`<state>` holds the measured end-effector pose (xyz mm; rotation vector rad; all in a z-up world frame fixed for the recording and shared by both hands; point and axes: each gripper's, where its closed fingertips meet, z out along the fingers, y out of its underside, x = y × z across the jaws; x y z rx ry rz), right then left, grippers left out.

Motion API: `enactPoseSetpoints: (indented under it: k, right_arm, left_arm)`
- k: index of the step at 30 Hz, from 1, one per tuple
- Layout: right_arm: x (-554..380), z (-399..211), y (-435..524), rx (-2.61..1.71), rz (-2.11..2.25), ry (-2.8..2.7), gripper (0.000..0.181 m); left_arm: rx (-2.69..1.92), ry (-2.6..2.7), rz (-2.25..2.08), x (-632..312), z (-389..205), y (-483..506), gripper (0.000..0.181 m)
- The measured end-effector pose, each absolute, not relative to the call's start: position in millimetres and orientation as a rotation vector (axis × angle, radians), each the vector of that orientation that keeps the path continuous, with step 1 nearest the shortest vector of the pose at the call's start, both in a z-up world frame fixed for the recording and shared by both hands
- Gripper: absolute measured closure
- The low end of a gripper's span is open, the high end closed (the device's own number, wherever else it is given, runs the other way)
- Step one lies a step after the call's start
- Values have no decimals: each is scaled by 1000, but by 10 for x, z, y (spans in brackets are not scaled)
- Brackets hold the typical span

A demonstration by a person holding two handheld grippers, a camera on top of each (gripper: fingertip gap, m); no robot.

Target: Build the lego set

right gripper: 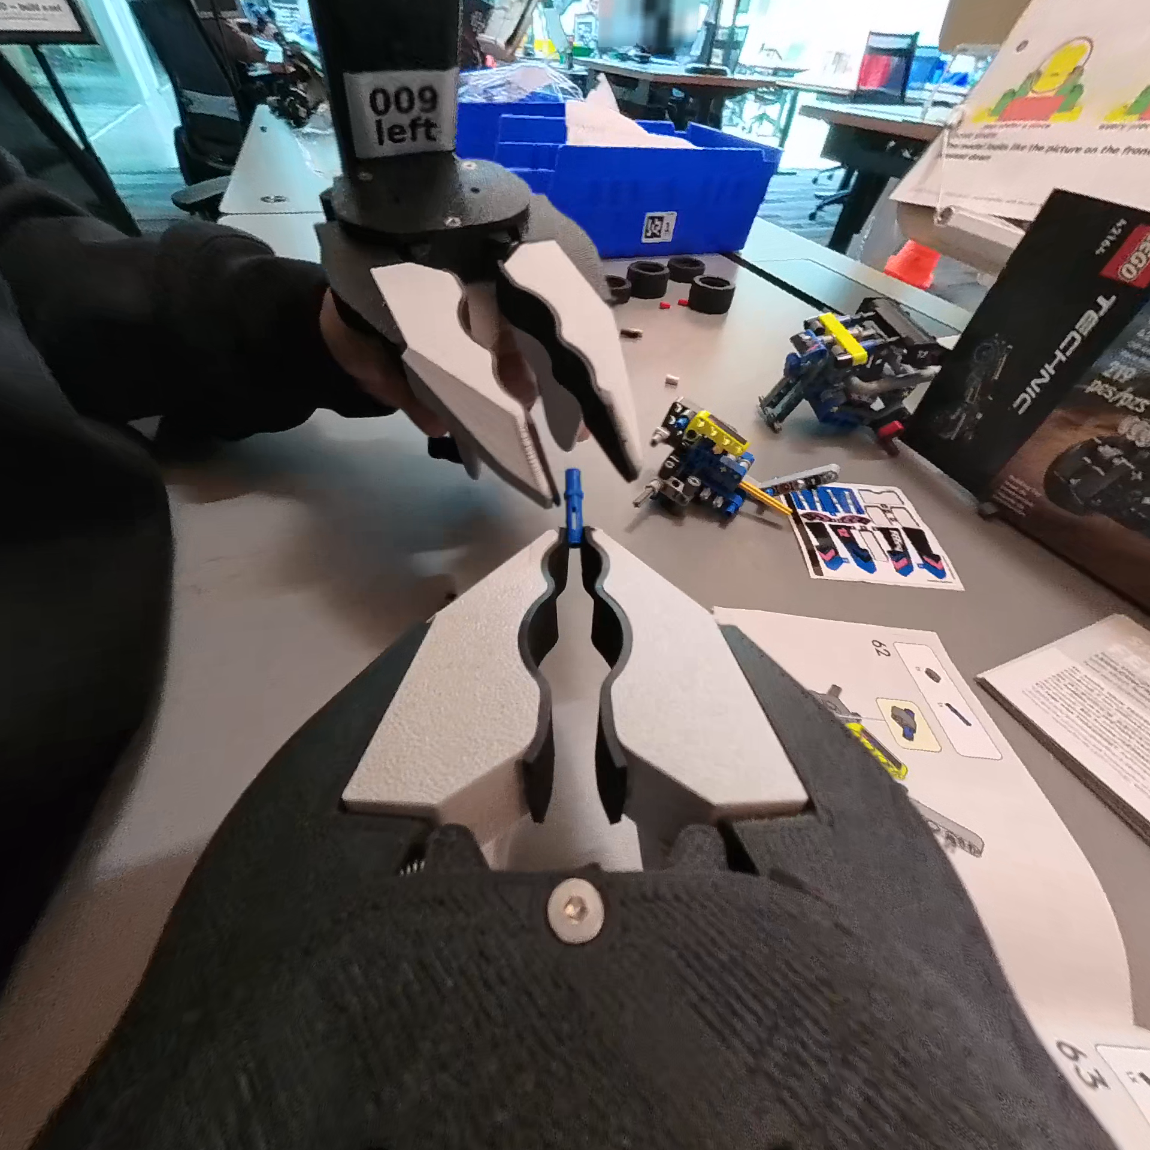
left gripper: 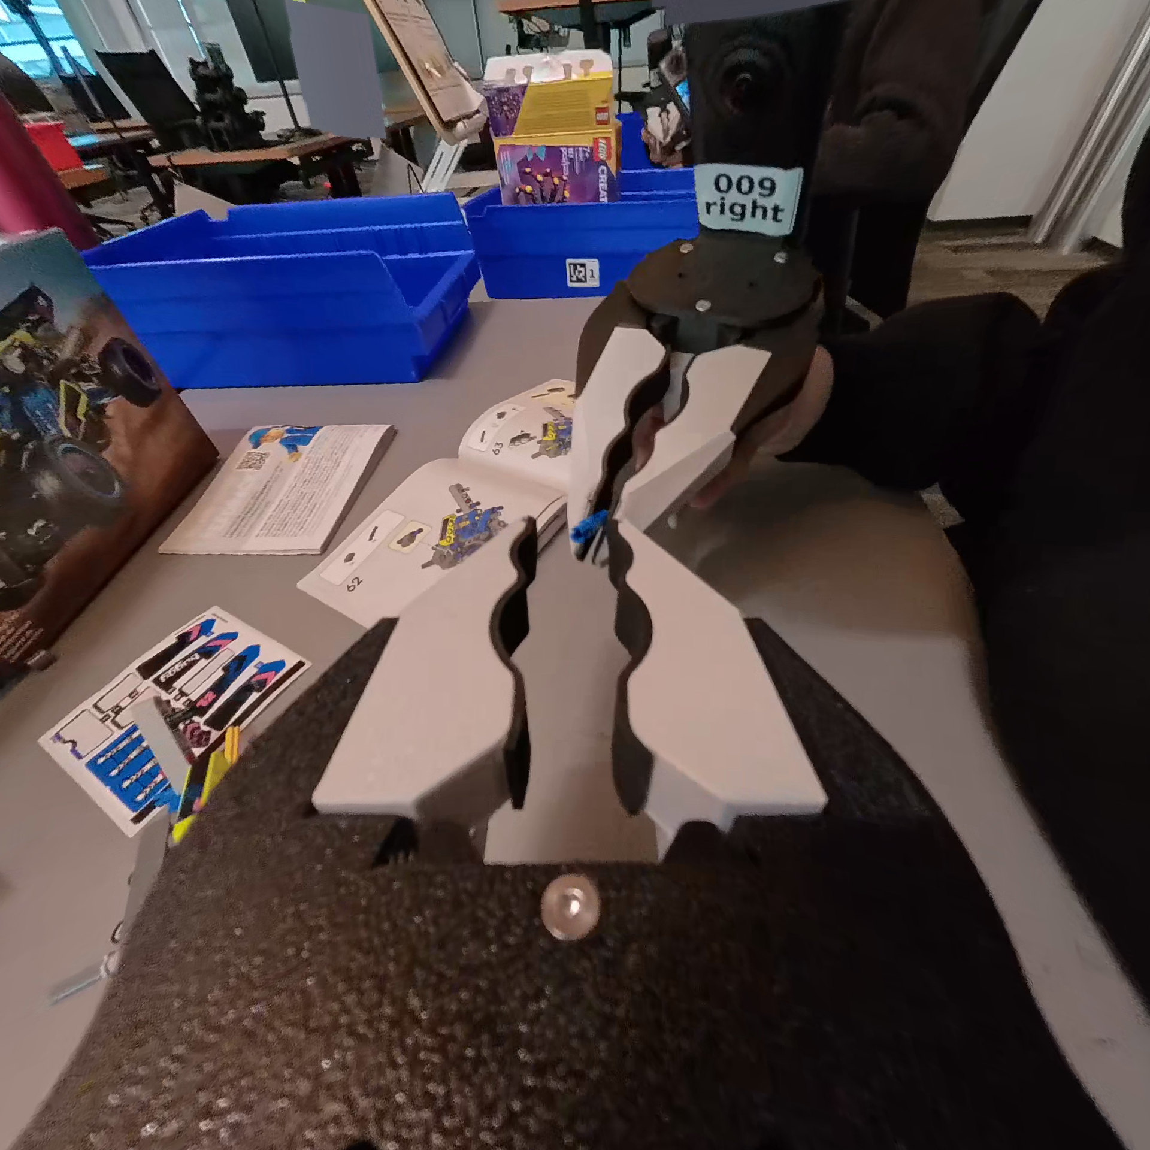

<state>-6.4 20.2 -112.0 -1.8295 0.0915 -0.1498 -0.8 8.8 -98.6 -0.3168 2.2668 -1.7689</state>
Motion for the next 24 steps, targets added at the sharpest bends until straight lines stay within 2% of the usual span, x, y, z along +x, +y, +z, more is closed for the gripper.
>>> enactPoseSetpoints:
  k: [13,24]
  right_arm:
    - [-5,-1089,181,-1806,-140,135,179]
    - [-139,-1143,226,-1845,-257,5,179]
  left_arm:
    - [-291,2328,-1976,-45,-937,-29,169]
    - [-275,2414,-1666,-180,-1034,145,173]
